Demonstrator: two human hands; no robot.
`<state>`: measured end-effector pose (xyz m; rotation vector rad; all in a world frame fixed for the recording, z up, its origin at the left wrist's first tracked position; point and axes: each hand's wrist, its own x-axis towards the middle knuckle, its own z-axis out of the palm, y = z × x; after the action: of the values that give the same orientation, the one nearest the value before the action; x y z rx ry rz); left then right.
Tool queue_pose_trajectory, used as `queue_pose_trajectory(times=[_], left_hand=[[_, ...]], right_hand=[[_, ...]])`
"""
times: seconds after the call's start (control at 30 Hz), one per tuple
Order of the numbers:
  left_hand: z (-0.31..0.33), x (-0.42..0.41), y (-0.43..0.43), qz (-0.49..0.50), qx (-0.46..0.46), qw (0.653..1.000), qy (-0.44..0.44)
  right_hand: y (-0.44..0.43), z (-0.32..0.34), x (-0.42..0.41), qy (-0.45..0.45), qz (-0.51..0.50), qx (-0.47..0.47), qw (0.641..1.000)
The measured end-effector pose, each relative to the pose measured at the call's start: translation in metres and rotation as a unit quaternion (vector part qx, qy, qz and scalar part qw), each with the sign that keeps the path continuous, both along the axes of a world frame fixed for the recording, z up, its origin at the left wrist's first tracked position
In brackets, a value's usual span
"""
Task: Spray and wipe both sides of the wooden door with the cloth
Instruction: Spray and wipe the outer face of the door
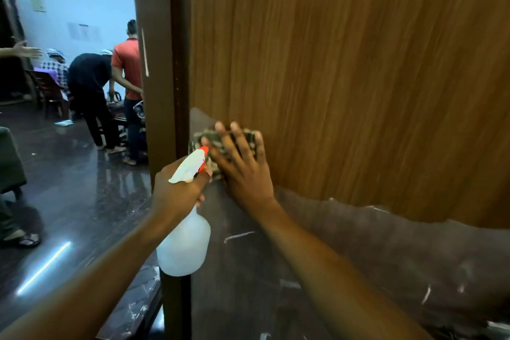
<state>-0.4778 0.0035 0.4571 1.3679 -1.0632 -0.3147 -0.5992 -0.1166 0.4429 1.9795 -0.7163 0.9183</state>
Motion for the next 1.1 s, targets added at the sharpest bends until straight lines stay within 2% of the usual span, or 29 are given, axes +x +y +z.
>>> queue_pose_trajectory(times=[0.1, 0.2, 0.33, 0.4, 0.47, 0.53, 0.63, 0.73, 0.8, 0.87, 0.93, 0.97, 1.0, 1.03, 1.1], left_hand=[[-0.004, 0.028, 0.004, -0.033, -0.003, 0.999, 0.002], [-0.012, 0.057, 0.008, -0.059, -0.002, 0.998, 0.014], [-0.020, 0.083, 0.016, -0.071, 0.001, 0.997, 0.026], [-0.024, 0.094, 0.019, -0.066, 0.009, 0.997, 0.029], [-0.026, 0.103, 0.021, -0.055, 0.012, 0.998, 0.026], [-0.027, 0.107, 0.025, -0.055, 0.011, 0.998, 0.024], [-0.032, 0.108, 0.032, -0.071, 0.012, 0.997, 0.013], [-0.048, 0.108, 0.038, -0.092, 0.038, 0.995, 0.020], [-0.058, 0.107, 0.038, -0.102, 0.071, 0.992, 0.021], [-0.064, 0.104, 0.036, -0.109, 0.089, 0.990, 0.024], [-0.063, 0.099, 0.034, -0.116, 0.089, 0.989, 0.023], [-0.062, 0.096, 0.033, -0.120, 0.083, 0.989, 0.017], [-0.062, 0.094, 0.032, -0.124, 0.077, 0.989, 0.009], [-0.062, 0.092, 0.032, -0.125, 0.072, 0.990, 0.004], [-0.063, 0.089, 0.032, -0.124, 0.068, 0.990, -0.002]], right_hand=[[0.004, -0.032, -0.004, 0.045, -0.019, 0.008, 0.999], [0.008, -0.040, -0.023, 0.025, -0.053, 0.004, 0.998], [0.017, 0.015, 0.019, -0.183, -0.079, 0.048, 0.979], [0.019, 0.049, 0.058, -0.230, -0.068, 0.039, 0.970], [0.016, 0.058, 0.086, -0.186, -0.062, 0.019, 0.980], [0.014, 0.031, 0.099, -0.092, -0.055, 0.019, 0.994], [0.022, -0.064, 0.084, 0.018, -0.059, 0.077, 0.995], [0.030, -0.154, 0.036, 0.030, -0.094, 0.096, 0.990], [0.029, -0.170, 0.001, -0.031, -0.117, 0.109, 0.987], [0.026, -0.144, -0.006, -0.149, -0.155, 0.122, 0.969], [0.026, -0.095, 0.019, -0.327, -0.159, 0.141, 0.921], [0.026, -0.073, 0.038, -0.374, -0.141, 0.147, 0.905], [0.026, -0.061, 0.055, -0.365, -0.123, 0.141, 0.912], [0.025, -0.061, 0.071, -0.309, -0.100, 0.128, 0.937], [0.025, -0.093, 0.087, -0.144, -0.062, 0.118, 0.981]])
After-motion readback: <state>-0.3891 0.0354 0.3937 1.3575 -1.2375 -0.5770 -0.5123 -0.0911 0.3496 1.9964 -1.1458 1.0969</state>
